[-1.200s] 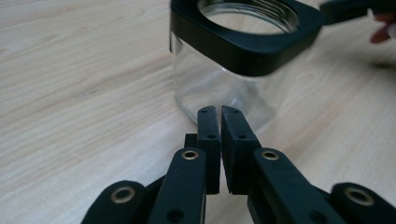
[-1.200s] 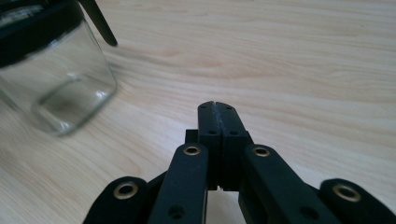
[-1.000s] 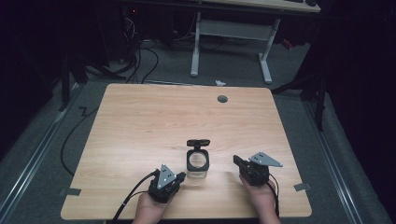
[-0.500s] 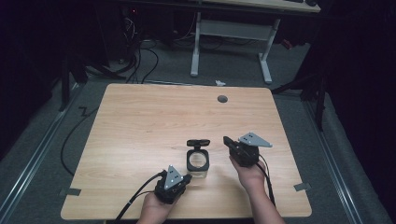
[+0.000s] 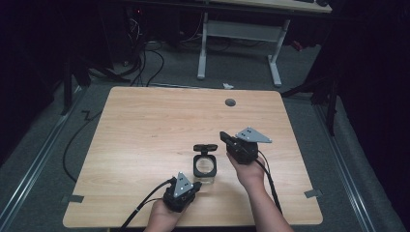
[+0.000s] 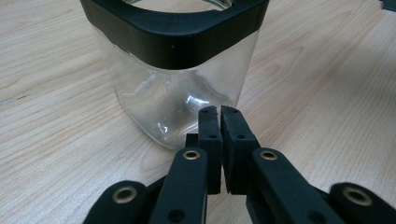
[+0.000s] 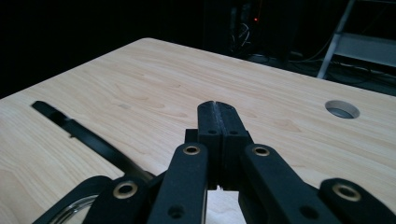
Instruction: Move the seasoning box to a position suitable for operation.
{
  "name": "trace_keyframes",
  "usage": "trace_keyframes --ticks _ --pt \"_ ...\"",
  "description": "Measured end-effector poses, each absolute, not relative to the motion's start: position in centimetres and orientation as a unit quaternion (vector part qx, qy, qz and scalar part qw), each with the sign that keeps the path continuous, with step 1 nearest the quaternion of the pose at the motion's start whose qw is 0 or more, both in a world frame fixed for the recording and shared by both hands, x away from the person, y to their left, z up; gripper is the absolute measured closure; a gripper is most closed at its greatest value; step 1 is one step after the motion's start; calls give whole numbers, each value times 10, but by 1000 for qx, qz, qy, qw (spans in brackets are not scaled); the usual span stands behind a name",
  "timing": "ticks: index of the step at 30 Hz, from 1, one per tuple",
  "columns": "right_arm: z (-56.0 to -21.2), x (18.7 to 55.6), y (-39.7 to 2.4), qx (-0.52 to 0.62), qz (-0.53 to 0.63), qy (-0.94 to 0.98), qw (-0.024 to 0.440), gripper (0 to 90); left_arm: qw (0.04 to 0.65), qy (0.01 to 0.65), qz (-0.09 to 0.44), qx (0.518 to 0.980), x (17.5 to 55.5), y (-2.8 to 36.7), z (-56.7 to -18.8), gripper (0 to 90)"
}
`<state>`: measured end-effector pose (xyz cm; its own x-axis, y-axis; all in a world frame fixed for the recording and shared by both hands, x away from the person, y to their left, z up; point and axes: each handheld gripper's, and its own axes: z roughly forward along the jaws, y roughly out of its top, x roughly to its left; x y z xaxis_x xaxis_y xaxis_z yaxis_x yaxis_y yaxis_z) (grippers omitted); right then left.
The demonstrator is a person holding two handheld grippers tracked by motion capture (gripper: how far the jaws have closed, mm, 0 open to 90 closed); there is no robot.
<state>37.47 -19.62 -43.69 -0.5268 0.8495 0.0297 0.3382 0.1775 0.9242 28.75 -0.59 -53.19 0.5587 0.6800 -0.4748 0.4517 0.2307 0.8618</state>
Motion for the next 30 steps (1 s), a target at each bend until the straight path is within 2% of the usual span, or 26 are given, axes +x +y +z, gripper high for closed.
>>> trace_keyframes --ticks 14,30 --pt "-444 362 -187 396 490 735 250 899 633 460 91 616 288 -7 -533 877" --pt "-478 329 -191 389 468 756 242 893 631 458 90 619 289 -9 -534 883"
